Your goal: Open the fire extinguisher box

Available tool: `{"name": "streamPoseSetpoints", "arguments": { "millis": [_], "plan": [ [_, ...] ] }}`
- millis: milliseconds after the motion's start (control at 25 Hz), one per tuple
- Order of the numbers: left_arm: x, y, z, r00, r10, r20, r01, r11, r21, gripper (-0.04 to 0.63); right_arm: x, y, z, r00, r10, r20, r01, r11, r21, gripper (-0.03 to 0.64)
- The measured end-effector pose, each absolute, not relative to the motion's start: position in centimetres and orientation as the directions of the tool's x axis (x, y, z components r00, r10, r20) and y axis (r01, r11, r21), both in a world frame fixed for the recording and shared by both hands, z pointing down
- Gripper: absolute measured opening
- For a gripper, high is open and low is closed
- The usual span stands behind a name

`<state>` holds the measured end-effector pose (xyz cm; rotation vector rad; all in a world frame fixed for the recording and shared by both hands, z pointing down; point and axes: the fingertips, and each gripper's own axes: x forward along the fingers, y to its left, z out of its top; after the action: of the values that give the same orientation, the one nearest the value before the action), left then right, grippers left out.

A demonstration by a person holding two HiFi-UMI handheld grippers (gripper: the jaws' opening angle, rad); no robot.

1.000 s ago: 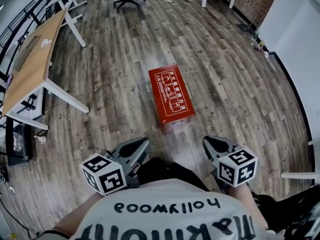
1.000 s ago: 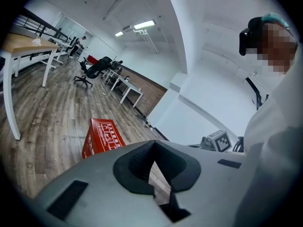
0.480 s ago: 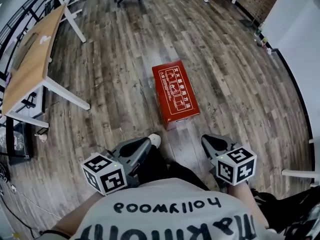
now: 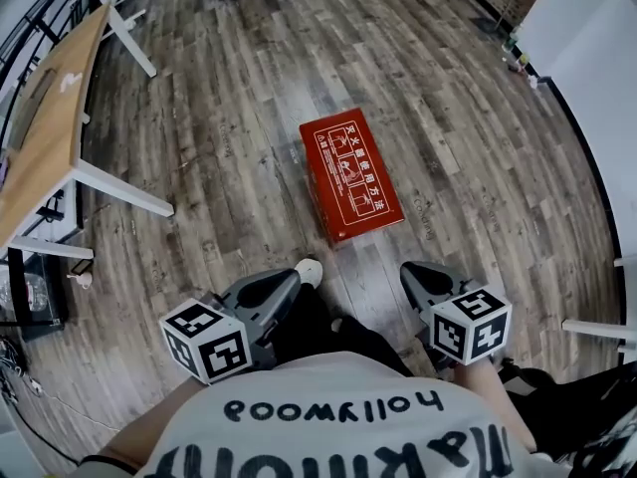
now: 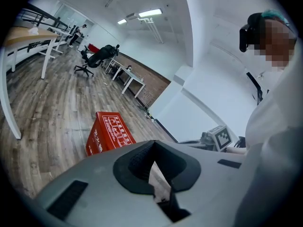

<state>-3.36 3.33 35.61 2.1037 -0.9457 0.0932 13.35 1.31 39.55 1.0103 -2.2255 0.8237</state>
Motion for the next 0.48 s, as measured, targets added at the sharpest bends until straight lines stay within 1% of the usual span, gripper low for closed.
{"name": "streamPoseSetpoints", "arguments": {
  "millis": [80, 200, 240, 400, 480],
  "plan": [
    [-3.7, 2.5, 35.8, 0.726, -0.581, 0.367, -0.646, -0.395, 0.653, 0.003, 12.6, 0.3, 38.9, -0.579, -0.486, 0.655, -0.792, 0.524, -0.312, 0.011],
    [-4.2, 1.0, 36.1, 0.741, -0.561, 0.37, -0.634, -0.403, 0.66, 0.003, 11.4, -1.3, 36.6, -0.621, -0.573, 0.535, -0.778, 0.537, -0.327, 0.009],
    [-4.3, 0.4, 36.2, 0.745, -0.555, 0.37, -0.63, -0.406, 0.662, 0.003, 11.2, -1.7, 36.3, -0.62, -0.588, 0.52, -0.779, 0.539, -0.321, 0.011],
    [-4.7, -2.1, 36.6, 0.76, -0.538, 0.366, -0.618, -0.422, 0.663, 0.003, 11.3, -2.7, 37.9, -0.564, -0.565, 0.602, -0.806, 0.533, -0.256, 0.011],
    [-4.8, -3.2, 37.1, 0.769, -0.517, 0.376, -0.615, -0.436, 0.657, 0.003, 11.4, -3.3, 38.4, -0.554, -0.562, 0.614, -0.815, 0.518, -0.261, 0.011]
  ]
}}
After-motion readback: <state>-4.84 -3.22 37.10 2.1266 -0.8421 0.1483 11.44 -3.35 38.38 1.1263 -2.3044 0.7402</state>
